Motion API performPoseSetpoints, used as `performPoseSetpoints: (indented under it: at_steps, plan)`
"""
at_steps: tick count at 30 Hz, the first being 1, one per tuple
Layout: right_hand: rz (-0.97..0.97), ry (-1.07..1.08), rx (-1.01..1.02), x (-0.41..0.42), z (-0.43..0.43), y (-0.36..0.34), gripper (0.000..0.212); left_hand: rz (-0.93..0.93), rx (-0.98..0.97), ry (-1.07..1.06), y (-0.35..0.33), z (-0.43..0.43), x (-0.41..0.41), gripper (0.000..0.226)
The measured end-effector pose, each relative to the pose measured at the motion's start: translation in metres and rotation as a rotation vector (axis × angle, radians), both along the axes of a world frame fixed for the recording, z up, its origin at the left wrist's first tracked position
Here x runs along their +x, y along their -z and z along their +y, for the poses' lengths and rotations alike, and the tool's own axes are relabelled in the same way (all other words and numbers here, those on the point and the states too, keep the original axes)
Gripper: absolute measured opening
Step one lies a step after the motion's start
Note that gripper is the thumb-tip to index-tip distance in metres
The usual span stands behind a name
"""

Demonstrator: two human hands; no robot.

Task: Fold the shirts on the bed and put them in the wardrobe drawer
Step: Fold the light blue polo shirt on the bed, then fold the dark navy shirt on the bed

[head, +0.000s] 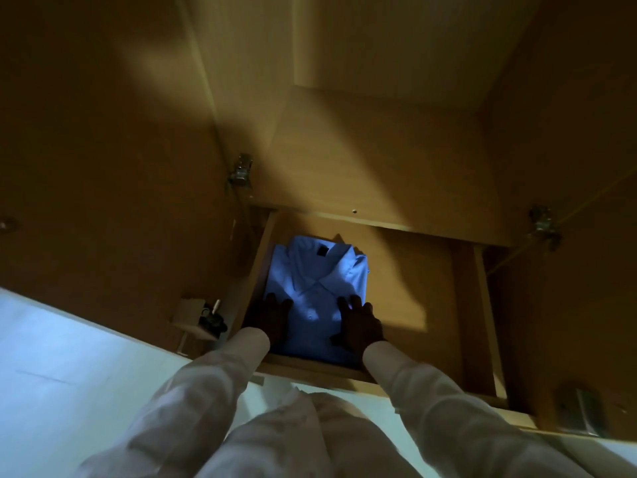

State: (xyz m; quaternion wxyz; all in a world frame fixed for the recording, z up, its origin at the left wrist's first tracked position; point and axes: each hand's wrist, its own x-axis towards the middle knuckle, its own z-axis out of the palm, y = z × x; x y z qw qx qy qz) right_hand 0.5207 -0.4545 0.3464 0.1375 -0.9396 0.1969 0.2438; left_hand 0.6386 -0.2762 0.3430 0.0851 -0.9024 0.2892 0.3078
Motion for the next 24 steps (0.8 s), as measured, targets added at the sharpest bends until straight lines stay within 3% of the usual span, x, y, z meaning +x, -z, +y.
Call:
performPoseSetpoints:
  at_steps: [8,10,13,17,21,24]
  plan:
    - [-0.004,0.033,-0.006,-0.016,0.013,0.007,0.094,-0.008,-0.034,-0.036,-0.002,0.012,-0.016,0.061]
    - [-0.001,0.036,0.015,-0.016,0.014,0.005,0.095,-0.041,-0.090,-0.012,-0.005,0.013,-0.019,0.048]
    - [-0.033,0.090,0.073,-0.018,0.011,-0.006,0.093,-0.040,-0.200,-0.022,-0.010,0.014,-0.020,0.047]
    - [-0.236,0.304,0.211,-0.037,0.013,-0.038,0.084,-0.052,-0.540,-0.061,-0.035,0.011,-0.035,0.041]
    - [-0.584,0.503,0.230,-0.081,0.043,-0.075,0.065,0.172,-1.007,-0.073,-0.071,0.004,-0.072,0.023]
    - [-0.828,0.632,0.211,-0.126,0.077,-0.087,0.057,0.326,-1.174,-0.028,-0.091,0.018,-0.109,0.013]
